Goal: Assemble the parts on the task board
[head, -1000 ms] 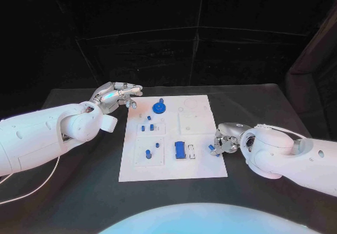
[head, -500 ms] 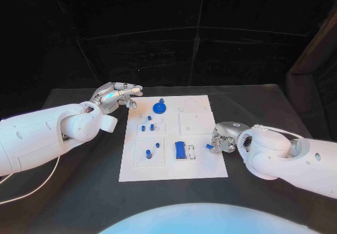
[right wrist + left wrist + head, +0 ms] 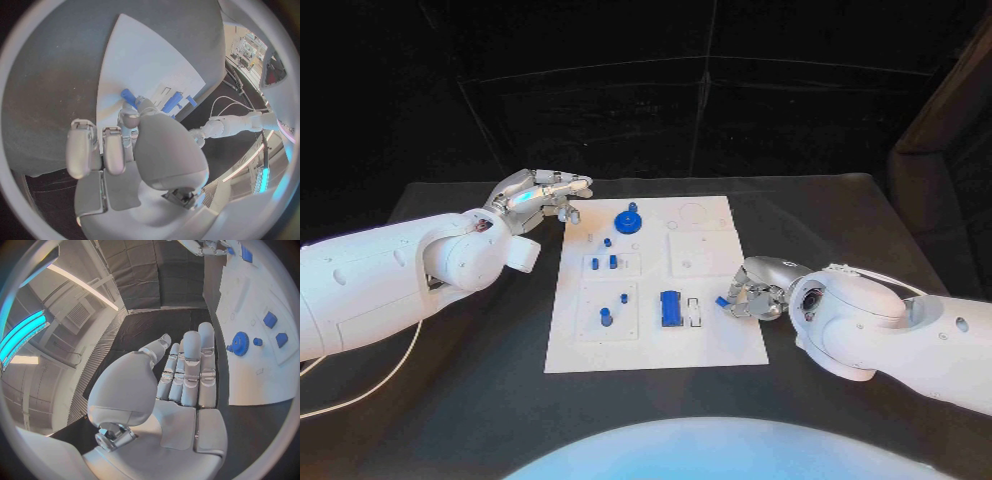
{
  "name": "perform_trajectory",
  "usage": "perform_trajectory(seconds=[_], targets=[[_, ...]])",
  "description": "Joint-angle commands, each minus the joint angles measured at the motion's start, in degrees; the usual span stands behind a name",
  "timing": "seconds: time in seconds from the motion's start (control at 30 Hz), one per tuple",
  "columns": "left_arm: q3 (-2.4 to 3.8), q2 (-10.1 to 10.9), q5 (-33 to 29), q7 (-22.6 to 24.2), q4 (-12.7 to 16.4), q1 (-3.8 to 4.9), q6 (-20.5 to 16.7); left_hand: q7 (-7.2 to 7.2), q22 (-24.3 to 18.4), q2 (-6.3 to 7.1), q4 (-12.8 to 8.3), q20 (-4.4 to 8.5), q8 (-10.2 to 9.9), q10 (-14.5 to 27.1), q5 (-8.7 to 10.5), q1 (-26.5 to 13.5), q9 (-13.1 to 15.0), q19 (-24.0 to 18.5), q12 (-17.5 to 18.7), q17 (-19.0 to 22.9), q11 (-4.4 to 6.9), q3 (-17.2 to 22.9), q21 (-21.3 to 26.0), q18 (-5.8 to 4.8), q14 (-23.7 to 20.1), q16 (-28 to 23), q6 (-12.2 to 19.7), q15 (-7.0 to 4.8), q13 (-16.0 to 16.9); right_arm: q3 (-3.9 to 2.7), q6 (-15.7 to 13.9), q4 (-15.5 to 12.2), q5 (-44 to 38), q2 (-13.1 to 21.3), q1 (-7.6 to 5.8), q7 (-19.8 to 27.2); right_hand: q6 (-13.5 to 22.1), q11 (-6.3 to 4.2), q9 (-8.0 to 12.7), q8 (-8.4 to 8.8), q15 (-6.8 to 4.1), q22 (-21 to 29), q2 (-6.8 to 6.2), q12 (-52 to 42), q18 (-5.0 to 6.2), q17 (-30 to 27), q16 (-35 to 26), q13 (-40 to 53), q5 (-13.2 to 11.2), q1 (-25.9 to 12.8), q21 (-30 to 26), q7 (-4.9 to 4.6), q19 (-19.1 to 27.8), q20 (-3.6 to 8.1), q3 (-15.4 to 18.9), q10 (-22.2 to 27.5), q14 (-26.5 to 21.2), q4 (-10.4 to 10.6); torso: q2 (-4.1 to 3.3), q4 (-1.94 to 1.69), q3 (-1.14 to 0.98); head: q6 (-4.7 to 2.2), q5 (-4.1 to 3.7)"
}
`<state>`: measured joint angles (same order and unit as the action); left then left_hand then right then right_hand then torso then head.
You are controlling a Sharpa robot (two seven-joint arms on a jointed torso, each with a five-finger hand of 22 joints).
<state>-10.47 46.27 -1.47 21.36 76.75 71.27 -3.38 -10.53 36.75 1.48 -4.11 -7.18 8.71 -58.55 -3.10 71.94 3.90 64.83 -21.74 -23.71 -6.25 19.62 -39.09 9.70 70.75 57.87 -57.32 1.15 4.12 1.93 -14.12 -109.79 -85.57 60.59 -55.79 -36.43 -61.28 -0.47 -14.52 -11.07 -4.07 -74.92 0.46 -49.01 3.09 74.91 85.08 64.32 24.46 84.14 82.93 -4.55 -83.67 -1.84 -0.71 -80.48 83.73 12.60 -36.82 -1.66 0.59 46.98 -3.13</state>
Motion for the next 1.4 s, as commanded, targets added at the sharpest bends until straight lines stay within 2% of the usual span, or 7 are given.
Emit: perform_trajectory(seconds=[0.03,0.17,0.3,0.47,0.63,0.83,1.4], targets=[[0.02,0.0,0.1,0.2,0.1,0.05,0.7,0.01,-0.1,-0.04,-0.2,-0.09,0.3,0.4,-0.24,0.3,0.0,0.5,-0.4,0.1,-0.01,-0.3,0.3,0.78,-0.3,0.3,0.5,0.24,0.0,-0.03,-5.2,-1.3,3.7,0.2,-0.08,1.8,-0.6,0.08,0.2,0.38,-0.14,-3.3,-1.81,0.2,-0.33,6.2,-0.4,-0.2,-0.2,-1.5,-0.1,0.08,-0.8,-0.24,-1.0,0.1,4.4,1.0,-0.01,0.06,-0.02,0.01,-0.07],[0.01,0.0,0.1,0.2,0.2,0.03,0.8,-0.01,-0.1,-0.02,-0.1,-0.09,0.3,0.5,-0.23,0.2,0.0,0.5,-0.4,0.1,-0.03,-0.3,0.3,0.78,-0.3,0.3,0.5,0.25,0.0,-0.03,-6.6,-1.9,5.1,0.1,-0.09,2.2,-1.2,-0.03,0.2,0.43,-0.22,-3.3,-3.0,-0.4,-0.33,6.2,-0.4,0.1,0.0,-2.3,-0.1,0.2,-0.9,-0.17,-2.5,-0.3,4.5,1.7,-0.05,-0.1,0.1,-0.16,-0.15],[0.0,0.0,0.1,0.2,0.3,0.02,0.8,-0.01,-0.1,-0.02,-0.1,-0.09,0.3,0.5,-0.23,0.2,0.0,0.5,-0.4,0.1,-0.03,-0.3,0.3,0.78,-0.3,0.3,0.5,0.25,0.0,-0.03,-7.7,-2.0,7.3,-0.2,-0.09,2.5,-1.7,-0.14,0.2,0.4,-0.33,-3.6,-3.8,-1.2,-0.4,6.4,-0.3,0.5,0.7,-2.9,0.0,0.35,-1.0,-0.07,-3.6,-0.7,4.5,2.1,-0.06,-0.04,0.11,-0.13,0.0],[0.0,0.1,0.1,0.2,0.3,0.02,0.8,-0.01,-0.1,-0.02,-0.1,-0.09,0.3,0.5,-0.23,0.2,0.0,0.5,-0.4,0.1,-0.03,-0.3,0.3,0.78,-0.3,0.3,0.5,0.25,0.0,-0.03,-8.0,-1.5,9.5,-1.2,-0.09,2.4,-2.2,-0.23,0.2,0.39,-0.41,-3.7,-4.99,-1.8,-0.43,6.4,-0.3,0.8,3.4,-4.2,0.1,0.45,-1.2,0.03,-4.6,-1.1,4.5,2.6,-0.1,0.05,0.07,-0.06,0.06],[0.0,0.1,0.1,0.2,0.4,0.02,0.8,-0.01,-0.1,-0.02,-0.1,-0.09,0.3,0.5,-0.23,0.2,0.0,0.5,-0.4,0.1,-0.03,-0.3,0.3,0.78,-0.3,0.3,0.5,0.25,0.0,-0.03,-7.4,-0.6,10.8,-2.4,-0.09,1.5,-3.1,-0.38,0.1,0.24,-0.5,-4.0,-5.26,-2.7,-0.51,5.0,-1.2,1.3,4.1,-6.2,0.3,0.67,-1.4,0.06,-4.5,-1.9,4.3,3.4,-0.12,-0.08,0.1,0.05,0.04],[0.0,0.1,0.1,0.2,0.5,0.02,0.8,-0.02,-0.1,-0.02,-0.1,-0.09,0.3,0.5,-0.24,0.2,0.0,0.5,-0.4,0.2,-0.04,-0.3,0.3,0.78,-0.3,0.3,0.6,0.26,0.0,-0.03,-7.1,0.4,11.1,-4.0,-0.09,0.4,-4.0,-0.56,0.0,0.28,-0.66,-4.3,-5.09,-2.9,-0.56,4.9,-1.3,1.4,3.8,-10.1,0.4,0.94,-1.6,0.2,-3.3,-2.7,4.3,3.9,-0.1,-0.04,0.01,0.17,0.22],[0.0,0.1,0.1,0.2,0.5,0.02,0.9,-0.04,-0.1,-0.01,-0.1,-0.1,0.3,0.6,-0.24,0.2,0.0,0.5,-0.4,0.2,-0.05,-0.4,0.3,0.77,-0.3,0.4,0.6,0.27,0.0,-0.03,-4.9,2.2,10.4,-6.4,-0.09,-0.7,-5.3,-0.99,-0.3,-0.04,-0.95,-4.6,-4.51,-3.2,-0.63,5.3,-1.0,1.6,3.6,-10.9,0.6,1.51,-1.8,0.43,-3.1,-3.1,4.4,3.5,-0.06,0.03,0.08,0.48,0.22]])
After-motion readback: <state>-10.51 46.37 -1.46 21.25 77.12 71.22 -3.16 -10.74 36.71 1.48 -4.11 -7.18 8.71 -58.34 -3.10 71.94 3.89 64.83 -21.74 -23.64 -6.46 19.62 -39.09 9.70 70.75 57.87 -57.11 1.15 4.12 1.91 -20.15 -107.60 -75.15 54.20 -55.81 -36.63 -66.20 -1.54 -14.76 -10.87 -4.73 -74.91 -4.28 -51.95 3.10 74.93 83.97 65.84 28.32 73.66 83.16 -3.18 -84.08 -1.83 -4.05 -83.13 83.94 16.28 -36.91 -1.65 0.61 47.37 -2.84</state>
